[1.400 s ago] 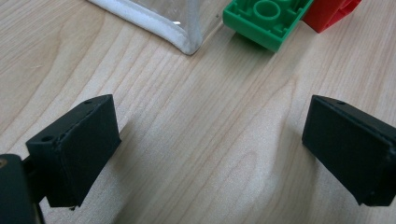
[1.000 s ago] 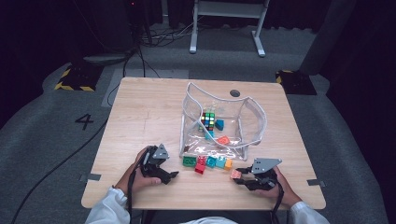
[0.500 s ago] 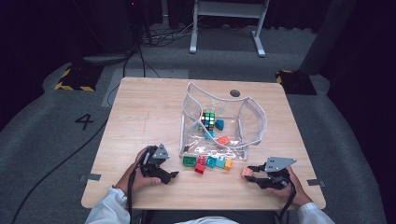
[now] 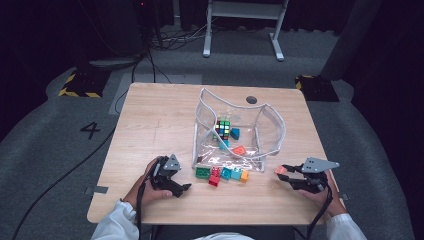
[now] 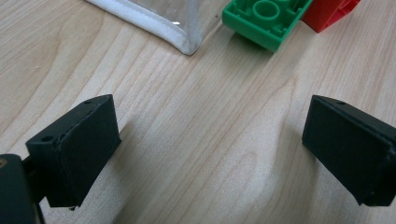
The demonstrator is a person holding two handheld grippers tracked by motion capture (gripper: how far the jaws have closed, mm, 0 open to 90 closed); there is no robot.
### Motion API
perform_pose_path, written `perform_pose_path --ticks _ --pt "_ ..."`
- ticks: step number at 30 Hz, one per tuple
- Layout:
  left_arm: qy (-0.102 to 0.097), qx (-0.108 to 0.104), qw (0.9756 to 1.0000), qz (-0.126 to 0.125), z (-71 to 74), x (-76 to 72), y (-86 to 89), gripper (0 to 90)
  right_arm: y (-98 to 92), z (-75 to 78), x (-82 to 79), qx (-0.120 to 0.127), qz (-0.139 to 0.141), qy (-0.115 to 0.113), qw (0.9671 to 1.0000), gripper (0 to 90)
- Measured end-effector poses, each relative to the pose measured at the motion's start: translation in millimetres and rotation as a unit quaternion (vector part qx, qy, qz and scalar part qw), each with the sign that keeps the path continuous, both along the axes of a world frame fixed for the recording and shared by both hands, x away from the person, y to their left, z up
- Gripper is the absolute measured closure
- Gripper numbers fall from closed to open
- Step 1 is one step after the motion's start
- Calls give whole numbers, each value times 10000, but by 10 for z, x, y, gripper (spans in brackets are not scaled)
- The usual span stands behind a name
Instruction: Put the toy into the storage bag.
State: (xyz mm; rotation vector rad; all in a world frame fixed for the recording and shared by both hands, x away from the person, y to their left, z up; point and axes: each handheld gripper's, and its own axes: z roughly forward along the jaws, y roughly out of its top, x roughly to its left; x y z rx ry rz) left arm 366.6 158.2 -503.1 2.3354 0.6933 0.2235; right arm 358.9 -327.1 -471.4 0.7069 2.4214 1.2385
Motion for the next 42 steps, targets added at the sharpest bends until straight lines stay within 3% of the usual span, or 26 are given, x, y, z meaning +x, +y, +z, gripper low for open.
perform_pose_path --ticks 7,12,15,21,31,33,42 --pt "5 4 10000 6 0 -1 0 41 -199 192 99 264 -395 -132 9988 593" --pt "6 3 10000 7 0 -1 0 41 -256 347 206 268 -530 -214 9980 593" --pt "3 5 10000 7 0 -1 0 41 -266 452 276 374 -556 -234 9975 593" --pt "3 4 10000 8 0 -1 0 41 -209 693 408 315 -566 -405 9971 593" --pt "4 -14 10000 24 -2 -2 -2 41 -238 1051 570 566 -661 -574 9945 593" --pt "2 2 10000 6 0 -1 0 40 -213 1143 612 465 -683 -652 9944 593" --pt "4 2 10000 9 0 -1 0 41 -90 1432 732 439 -605 -812 9939 593"
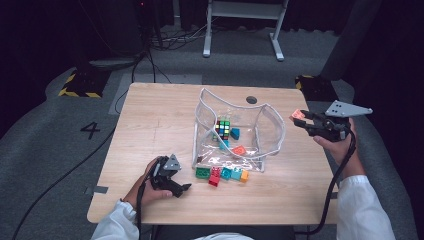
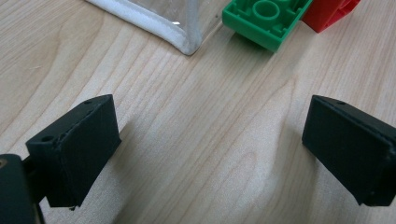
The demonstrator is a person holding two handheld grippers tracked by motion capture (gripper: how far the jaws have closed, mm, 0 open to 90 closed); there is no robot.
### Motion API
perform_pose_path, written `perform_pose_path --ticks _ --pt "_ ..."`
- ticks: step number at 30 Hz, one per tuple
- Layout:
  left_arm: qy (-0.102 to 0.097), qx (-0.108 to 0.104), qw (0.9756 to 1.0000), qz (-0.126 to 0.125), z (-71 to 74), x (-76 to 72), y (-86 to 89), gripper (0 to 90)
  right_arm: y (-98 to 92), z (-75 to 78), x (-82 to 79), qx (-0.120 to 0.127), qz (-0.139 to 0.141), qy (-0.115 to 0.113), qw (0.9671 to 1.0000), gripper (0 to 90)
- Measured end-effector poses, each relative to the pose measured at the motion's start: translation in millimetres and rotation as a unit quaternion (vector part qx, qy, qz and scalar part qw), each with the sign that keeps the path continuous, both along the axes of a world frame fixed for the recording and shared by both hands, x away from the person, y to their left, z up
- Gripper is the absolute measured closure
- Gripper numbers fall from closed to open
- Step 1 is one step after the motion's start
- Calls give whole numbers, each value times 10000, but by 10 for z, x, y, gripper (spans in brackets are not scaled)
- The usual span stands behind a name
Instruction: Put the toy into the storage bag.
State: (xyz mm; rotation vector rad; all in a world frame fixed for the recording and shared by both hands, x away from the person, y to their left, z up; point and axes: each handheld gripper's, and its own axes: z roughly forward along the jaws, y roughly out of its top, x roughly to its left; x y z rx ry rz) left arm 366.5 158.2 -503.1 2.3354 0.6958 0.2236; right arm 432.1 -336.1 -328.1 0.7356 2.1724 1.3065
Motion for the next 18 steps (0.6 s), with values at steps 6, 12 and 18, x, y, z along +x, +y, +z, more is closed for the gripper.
perform_pose_path --ticks 6,12,18 --pt "-3 5 10000 0 0 0 0 41 143 129 108 28 89 -51 9999 593" --pt "-1 2 10000 -1 0 0 0 41 339 218 155 21 282 -74 9996 593" --pt "0 4 10000 -3 0 0 0 41 610 230 186 -8 605 -54 9982 593"
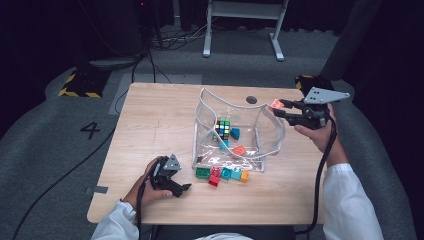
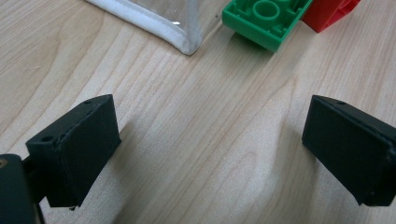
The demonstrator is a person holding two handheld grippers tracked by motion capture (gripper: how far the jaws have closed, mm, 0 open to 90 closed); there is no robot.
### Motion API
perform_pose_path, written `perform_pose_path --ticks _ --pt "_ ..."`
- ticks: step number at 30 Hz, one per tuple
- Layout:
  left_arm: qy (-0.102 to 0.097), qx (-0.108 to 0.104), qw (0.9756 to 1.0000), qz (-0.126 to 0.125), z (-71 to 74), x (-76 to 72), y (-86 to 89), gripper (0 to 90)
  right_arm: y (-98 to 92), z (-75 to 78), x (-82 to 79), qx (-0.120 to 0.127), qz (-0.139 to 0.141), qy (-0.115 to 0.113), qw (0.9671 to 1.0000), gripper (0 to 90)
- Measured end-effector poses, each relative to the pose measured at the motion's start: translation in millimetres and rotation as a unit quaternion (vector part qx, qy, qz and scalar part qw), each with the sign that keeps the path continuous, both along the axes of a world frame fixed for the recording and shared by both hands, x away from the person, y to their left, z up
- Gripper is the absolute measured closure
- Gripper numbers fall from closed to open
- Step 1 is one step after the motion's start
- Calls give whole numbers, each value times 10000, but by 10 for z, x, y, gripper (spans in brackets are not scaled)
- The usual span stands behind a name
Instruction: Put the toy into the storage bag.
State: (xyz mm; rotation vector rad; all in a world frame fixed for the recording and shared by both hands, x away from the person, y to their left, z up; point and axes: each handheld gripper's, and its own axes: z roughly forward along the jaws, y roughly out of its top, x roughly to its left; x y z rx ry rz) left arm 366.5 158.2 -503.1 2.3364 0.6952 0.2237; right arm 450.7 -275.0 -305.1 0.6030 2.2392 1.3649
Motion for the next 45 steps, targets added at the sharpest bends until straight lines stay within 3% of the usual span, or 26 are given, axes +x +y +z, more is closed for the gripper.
perform_pose_path --ticks 9,15,18,23,24,35,37,44,45 --pt "-1 -4 10000 1 0 0 0 41 343 -56 2 -328 630 -10 9975 593" --pt "0 -3 10000 1 0 0 0 41 592 -142 51 -809 949 182 9920 593" --pt "-1 -2 10000 3 0 0 0 41 713 -211 126 -1280 1089 392 9850 593" --pt "-2 -3 10000 3 0 0 0 41 821 -300 208 -1949 1052 636 9731 593" --pt "-1 -1 10000 0 0 0 0 41 833 -325 237 -2132 1062 689 9688 593" --pt "-1 -6 10000 6 -1 -1 -1 40 747 -443 341 -3059 746 1093 9428 592" --pt "-2 -4 10000 1 0 0 0 41 707 -445 338 -3250 684 1200 9356 592" --pt "-2 -6 10000 5 -1 -1 -1 41 553 -423 331 -3448 492 1318 9281 592" --pt "-3 -2 10000 2 0 0 0 41 542 -421 335 -3458 508 1275 9282 592"
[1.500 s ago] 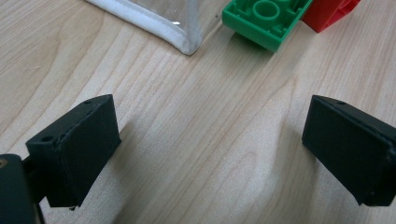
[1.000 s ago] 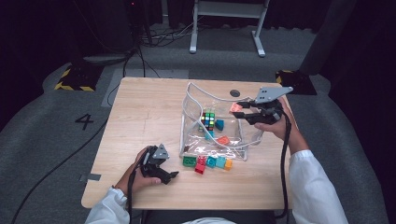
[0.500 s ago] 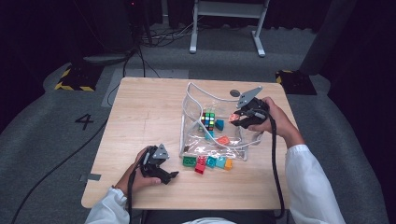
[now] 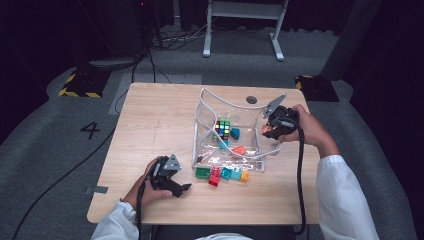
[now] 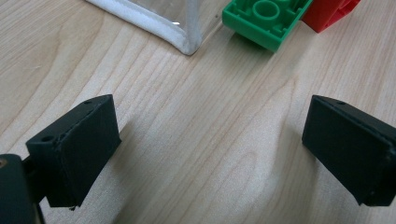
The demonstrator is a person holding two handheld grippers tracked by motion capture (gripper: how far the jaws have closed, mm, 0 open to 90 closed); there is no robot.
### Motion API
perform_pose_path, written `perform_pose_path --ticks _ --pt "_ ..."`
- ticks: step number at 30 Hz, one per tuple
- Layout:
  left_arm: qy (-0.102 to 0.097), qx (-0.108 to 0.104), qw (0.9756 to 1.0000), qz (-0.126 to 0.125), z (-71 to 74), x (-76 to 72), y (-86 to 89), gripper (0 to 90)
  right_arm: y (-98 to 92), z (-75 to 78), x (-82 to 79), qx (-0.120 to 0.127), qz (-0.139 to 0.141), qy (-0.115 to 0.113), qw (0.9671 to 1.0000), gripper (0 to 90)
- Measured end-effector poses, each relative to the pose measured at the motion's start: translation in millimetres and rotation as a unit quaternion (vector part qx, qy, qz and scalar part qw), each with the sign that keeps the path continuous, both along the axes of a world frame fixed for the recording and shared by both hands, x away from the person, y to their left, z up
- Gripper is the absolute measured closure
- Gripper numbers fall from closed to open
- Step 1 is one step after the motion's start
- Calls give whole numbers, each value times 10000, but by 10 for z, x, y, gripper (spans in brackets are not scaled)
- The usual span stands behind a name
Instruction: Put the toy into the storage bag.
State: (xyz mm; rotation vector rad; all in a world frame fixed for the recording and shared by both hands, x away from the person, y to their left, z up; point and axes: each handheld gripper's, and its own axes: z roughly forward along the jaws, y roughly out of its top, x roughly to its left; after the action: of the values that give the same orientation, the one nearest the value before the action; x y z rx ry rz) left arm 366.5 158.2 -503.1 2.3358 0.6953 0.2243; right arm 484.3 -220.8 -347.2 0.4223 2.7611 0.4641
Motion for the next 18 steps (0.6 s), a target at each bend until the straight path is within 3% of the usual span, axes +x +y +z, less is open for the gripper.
perform_pose_path --ticks 10,18 --pt "3 0 10000 1 0 -1 0 41 -20 2 -25 99 15 -10 9999 584" --pt "0 0 10000 0 0 0 0 41 -66 36 -85 469 74 -130 9988 509"
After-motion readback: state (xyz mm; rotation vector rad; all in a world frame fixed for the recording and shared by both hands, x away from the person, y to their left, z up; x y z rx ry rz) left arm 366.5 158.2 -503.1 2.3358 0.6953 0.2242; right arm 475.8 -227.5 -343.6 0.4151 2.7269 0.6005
